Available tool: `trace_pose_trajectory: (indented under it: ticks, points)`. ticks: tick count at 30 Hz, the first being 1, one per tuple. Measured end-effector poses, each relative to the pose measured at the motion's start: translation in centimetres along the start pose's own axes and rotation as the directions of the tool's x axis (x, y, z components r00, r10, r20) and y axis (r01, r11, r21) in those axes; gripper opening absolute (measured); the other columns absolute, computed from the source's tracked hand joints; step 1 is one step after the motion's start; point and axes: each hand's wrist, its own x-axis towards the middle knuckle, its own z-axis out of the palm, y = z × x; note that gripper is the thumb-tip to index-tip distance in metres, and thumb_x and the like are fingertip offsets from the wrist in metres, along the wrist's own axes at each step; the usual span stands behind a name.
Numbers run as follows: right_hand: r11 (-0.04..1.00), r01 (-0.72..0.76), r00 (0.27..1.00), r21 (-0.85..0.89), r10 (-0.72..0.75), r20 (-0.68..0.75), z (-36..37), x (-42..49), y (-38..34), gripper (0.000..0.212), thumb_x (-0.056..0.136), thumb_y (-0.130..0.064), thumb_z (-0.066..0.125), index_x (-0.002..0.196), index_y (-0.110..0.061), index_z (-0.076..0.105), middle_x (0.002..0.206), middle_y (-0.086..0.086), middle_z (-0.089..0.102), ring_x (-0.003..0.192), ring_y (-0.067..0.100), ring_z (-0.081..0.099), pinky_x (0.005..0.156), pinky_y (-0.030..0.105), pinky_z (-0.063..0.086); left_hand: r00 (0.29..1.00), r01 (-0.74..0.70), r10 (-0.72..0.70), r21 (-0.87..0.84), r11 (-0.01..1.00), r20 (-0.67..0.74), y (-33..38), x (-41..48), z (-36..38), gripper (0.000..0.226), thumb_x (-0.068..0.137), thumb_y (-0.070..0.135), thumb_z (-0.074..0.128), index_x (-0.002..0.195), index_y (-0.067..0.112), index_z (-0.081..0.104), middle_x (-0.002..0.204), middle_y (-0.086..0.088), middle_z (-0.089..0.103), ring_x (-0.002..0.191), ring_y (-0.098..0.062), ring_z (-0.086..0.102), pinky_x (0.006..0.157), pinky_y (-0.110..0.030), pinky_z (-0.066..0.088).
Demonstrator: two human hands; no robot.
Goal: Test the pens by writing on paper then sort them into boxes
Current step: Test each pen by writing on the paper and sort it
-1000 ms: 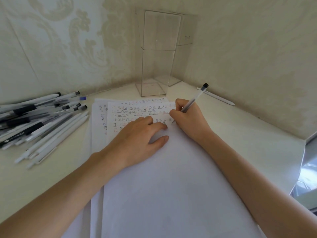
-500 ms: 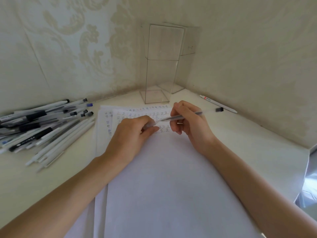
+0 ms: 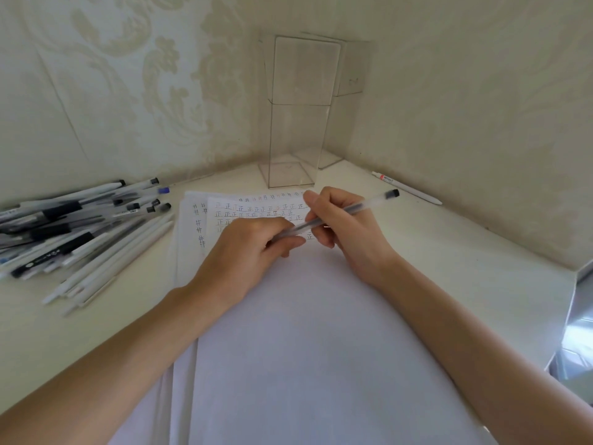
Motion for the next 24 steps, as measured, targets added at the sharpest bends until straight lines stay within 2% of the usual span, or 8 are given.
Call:
trace_pose_trajectory:
  ticks: [6, 11, 15, 16, 18, 20, 22, 24]
  points:
    - [0.999, 0.000, 1.000, 0.034, 0.000, 0.012, 0.5, -0.3, -0.1, 0.035, 0.095, -0.013, 0.053, 0.060, -0.007, 0.046, 0.042, 0.002, 0.045, 0.041, 0.013, 0.036, 0.043, 0.017, 0.030, 0.998, -0.066, 0.066, -0.009, 0.998, -0.002, -0.1, -0.5, 0.0, 0.029, 0.086, 0.033, 0.054, 0.074, 0.008, 0.063, 0.057, 0.008, 0.055, 0.058, -0.007, 0.053, 0.054, -0.014, 0.037]
    - [0.997, -0.024, 1.000, 0.073, 0.025, -0.001, 1.0, -0.2, -0.4, 0.035, 0.095, -0.014, 0.052, 0.062, -0.007, 0.046, 0.040, 0.001, 0.046, 0.040, 0.012, 0.035, 0.042, 0.018, 0.028, 0.997, -0.074, 0.074, -0.018, 0.997, -0.019, -0.1, -0.4, -0.1, 0.040, 0.086, 0.042, 0.046, 0.083, 0.007, 0.065, 0.060, 0.006, 0.057, 0.057, -0.009, 0.054, 0.054, -0.021, 0.041]
    - [0.999, 0.039, 0.999, 0.018, -0.040, 0.020, 0.8, 0.2, -0.8, 0.031, 0.088, -0.036, 0.058, 0.073, -0.009, 0.053, 0.049, -0.001, 0.053, 0.046, 0.014, 0.041, 0.045, 0.021, 0.032, 0.998, -0.029, 0.025, -0.070, 0.997, -0.063, 0.3, 0.2, -0.2, 0.021, 0.092, 0.025, 0.050, 0.102, 0.013, 0.064, 0.065, 0.008, 0.057, 0.058, -0.004, 0.053, 0.057, -0.016, 0.041]
    - [0.999, 0.046, 0.999, -0.009, -0.046, 0.013, 0.6, 0.3, -0.8, 0.030, 0.085, -0.040, 0.059, 0.079, -0.011, 0.055, 0.053, -0.001, 0.056, 0.049, 0.014, 0.042, 0.047, 0.022, 0.034, 0.996, -0.007, 0.001, -0.068, 0.998, -0.086, 0.3, 0.2, -0.5, 0.019, 0.094, 0.021, 0.049, 0.108, 0.017, 0.061, 0.066, 0.008, 0.057, 0.058, -0.004, 0.053, 0.058, -0.014, 0.041]
    - [0.996, 0.039, 0.998, -0.074, -0.042, -0.037, -0.1, 0.2, -0.8, 0.022, 0.086, -0.035, 0.061, 0.085, -0.014, 0.057, 0.059, 0.001, 0.060, 0.052, 0.011, 0.046, 0.053, 0.024, 0.036, 0.983, 0.082, -0.090, -0.055, 0.995, -0.160, -0.2, 0.2, -1.6, 0.019, 0.097, 0.020, 0.046, 0.113, 0.022, 0.054, 0.066, 0.007, 0.057, 0.056, -0.005, 0.051, 0.057, -0.018, 0.041]
    - [0.968, 0.045, 0.996, -0.248, -0.062, -0.062, -0.7, 0.1, -0.3, 0.014, 0.088, -0.029, 0.063, 0.084, -0.017, 0.058, 0.065, 0.006, 0.062, 0.055, 0.008, 0.050, 0.059, 0.021, 0.037, 0.950, 0.189, -0.185, -0.007, 0.982, -0.252, -1.3, -0.2, -3.4, 0.018, 0.097, 0.022, 0.044, 0.114, 0.021, 0.050, 0.064, 0.006, 0.055, 0.053, -0.004, 0.049, 0.055, -0.020, 0.039]
    - [0.875, 0.060, 0.996, -0.481, -0.081, -0.023, -0.9, 0.0, 0.4, 0.013, 0.088, -0.031, 0.062, 0.084, -0.020, 0.058, 0.071, 0.006, 0.064, 0.060, 0.008, 0.051, 0.059, 0.016, 0.036, 0.914, 0.264, -0.226, 0.070, 0.962, -0.337, -2.7, -0.9, -5.8, 0.021, 0.097, 0.021, 0.043, 0.117, 0.018, 0.048, 0.062, 0.003, 0.054, 0.053, -0.005, 0.050, 0.056, -0.026, 0.040]
    - [0.783, 0.073, 0.997, -0.618, -0.077, 0.021, -0.7, -0.1, 0.8, 0.015, 0.090, -0.035, 0.059, 0.083, -0.023, 0.056, 0.071, -0.001, 0.061, 0.063, 0.008, 0.048, 0.061, 0.018, 0.037, 0.886, 0.313, -0.225, 0.165, 0.935, -0.404, -3.8, -1.9, -8.6, 0.025, 0.097, 0.020, 0.043, 0.121, 0.015, 0.047, 0.069, -0.005, 0.059, 0.065, -0.021, 0.058, 0.060, -0.035, 0.041]
